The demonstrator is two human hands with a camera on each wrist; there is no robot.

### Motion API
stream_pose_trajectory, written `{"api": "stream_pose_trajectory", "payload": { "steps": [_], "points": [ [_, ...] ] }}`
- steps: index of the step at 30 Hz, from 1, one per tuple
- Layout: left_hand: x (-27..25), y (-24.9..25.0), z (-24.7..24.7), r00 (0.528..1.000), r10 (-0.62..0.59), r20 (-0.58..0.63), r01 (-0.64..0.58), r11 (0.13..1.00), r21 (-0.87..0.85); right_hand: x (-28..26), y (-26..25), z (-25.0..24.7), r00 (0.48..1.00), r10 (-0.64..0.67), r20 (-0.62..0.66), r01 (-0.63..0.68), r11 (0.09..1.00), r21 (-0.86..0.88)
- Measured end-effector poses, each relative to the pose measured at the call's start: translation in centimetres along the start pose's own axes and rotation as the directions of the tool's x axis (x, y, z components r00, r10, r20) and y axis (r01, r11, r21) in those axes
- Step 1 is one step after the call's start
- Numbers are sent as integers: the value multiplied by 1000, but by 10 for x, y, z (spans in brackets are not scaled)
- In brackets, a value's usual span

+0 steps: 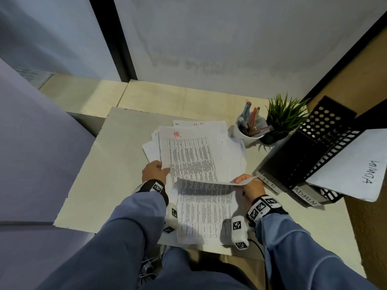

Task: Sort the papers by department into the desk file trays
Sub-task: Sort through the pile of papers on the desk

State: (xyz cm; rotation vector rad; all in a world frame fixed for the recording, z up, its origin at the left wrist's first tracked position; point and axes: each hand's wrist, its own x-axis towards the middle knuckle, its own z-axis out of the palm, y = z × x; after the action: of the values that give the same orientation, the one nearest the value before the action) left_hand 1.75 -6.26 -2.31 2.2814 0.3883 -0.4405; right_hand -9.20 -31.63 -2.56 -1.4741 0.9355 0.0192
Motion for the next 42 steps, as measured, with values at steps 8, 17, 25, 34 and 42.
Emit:
{"api": "stream_pose_trajectory", "payload": {
  "steps": [8, 17, 25, 34, 42],
  "points": [
    [-6, -5, -9, 972, 233, -26, -234, 972, -3, 8, 2, -1, 994, 82, -69, -75, 992, 105],
    [-25, 15, 10, 988, 99, 118, -19, 837, -546, 6, -19, -3, 970, 119, -212, -144, 984, -103],
    [-45, 32, 7, 924, 78, 374, 133, 852, -506, -5, -28, 4, 974, 132, -185, -99, 980, 175],
    [-65, 85, -11, 925, 375, 63, -284, 791, -542, -42, -110, 13, 949, -292, -117, 312, 922, 230],
    [-60, 68, 2, 928, 328, 174, -246, 894, -375, -63, -104, 20, 948, -310, -75, 317, 943, 100]
  ]
}}
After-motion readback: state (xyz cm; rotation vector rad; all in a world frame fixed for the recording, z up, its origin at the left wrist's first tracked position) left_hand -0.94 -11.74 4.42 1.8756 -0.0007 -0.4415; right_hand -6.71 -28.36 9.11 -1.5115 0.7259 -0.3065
